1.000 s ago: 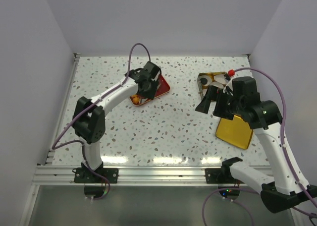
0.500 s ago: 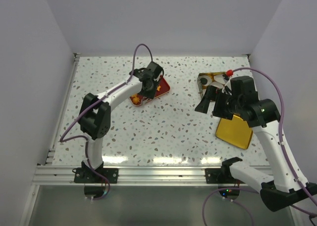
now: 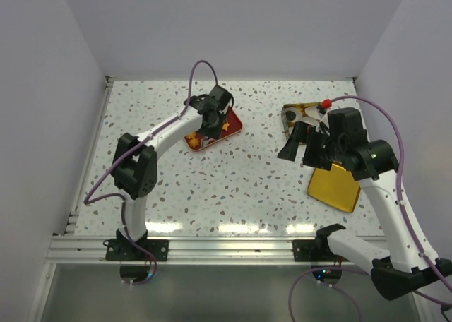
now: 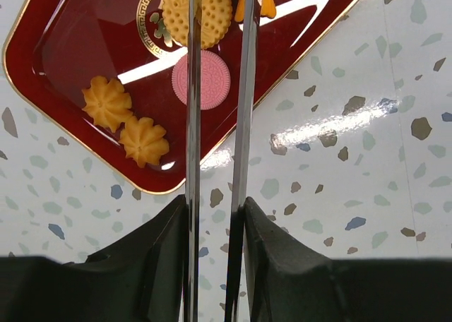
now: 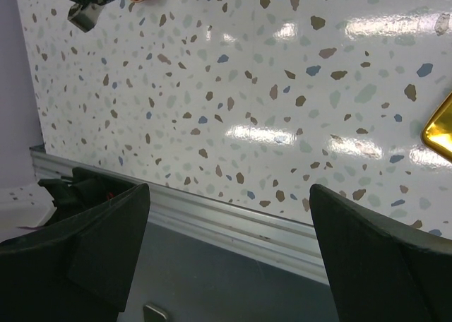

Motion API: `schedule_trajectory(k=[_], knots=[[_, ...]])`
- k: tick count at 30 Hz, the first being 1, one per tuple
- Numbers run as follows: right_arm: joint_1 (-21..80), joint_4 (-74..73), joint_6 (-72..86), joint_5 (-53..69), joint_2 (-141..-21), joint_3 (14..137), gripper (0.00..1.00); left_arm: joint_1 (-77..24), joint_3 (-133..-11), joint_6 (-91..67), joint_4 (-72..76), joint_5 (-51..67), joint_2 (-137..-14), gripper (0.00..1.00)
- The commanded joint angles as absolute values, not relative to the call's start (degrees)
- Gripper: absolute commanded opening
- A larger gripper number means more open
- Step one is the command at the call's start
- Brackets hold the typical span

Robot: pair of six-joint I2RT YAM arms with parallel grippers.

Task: Pack the cookies

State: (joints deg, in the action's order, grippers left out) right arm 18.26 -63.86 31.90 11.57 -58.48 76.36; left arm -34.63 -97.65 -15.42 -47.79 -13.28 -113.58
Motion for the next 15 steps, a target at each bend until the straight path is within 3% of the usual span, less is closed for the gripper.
schedule_trajectory(k=[1,15], knots=[[18.1,-62.8,31.6,12.8,-58.3,77.4,0.99,-34.7,-103.4,-15.1,-50.1,-13.7,-108.4,0.32],[18.1,-64.2,31.3,11.8,-61.1,83.3,0.99,-34.9,-116.6,-16.4,-54.2,-10.9,-107.4,0.31]])
